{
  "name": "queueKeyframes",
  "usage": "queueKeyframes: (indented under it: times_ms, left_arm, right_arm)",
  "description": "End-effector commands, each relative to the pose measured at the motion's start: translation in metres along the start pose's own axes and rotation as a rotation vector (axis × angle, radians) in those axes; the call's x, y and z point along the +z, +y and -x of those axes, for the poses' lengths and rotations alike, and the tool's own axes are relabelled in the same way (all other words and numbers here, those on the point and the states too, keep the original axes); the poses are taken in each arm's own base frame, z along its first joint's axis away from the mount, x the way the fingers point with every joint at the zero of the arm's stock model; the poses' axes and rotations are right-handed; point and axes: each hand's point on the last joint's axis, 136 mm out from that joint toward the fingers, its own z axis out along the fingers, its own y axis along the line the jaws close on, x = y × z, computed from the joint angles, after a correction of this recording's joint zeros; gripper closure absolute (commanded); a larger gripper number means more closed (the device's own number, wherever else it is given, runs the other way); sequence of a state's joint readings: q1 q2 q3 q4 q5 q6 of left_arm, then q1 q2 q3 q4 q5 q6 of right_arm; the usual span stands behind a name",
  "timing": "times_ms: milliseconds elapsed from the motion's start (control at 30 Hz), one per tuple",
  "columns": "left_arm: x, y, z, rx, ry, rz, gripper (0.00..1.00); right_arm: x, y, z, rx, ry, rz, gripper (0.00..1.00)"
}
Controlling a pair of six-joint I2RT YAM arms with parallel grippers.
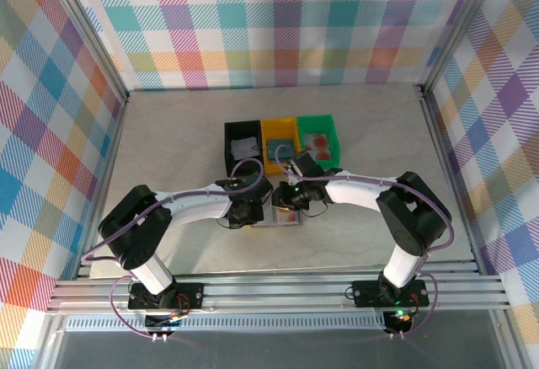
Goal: Take the credit cards out of the card holder
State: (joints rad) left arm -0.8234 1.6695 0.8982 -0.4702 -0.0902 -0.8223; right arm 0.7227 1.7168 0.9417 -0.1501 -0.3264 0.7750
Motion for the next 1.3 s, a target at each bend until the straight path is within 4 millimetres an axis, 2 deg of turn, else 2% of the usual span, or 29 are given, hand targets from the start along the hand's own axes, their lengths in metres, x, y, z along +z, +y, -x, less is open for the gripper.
queueKeyframes:
  times_ms: [0,267,533,1267]
  left_arm:
    - [0.040,0.014,-0.032,0.014,0.109,0.028,1.00]
    - [0.041,0.013,-0.033,0.018,0.112,0.023,1.00]
    - [0.041,0.014,-0.033,0.019,0.115,0.024,1.00]
    - [0.043,0.013,-0.034,0.025,0.121,0.025,1.00]
  right_arm:
    - [0.003,0.010,0.001,0.017,0.017,0.047,0.80]
    - [0.017,0.011,0.003,0.029,0.024,0.074,0.80]
    - [0.026,-0.003,0.002,0.054,0.027,0.024,0.79]
    - [0.043,-0.026,0.000,0.018,0.026,-0.023,0.80]
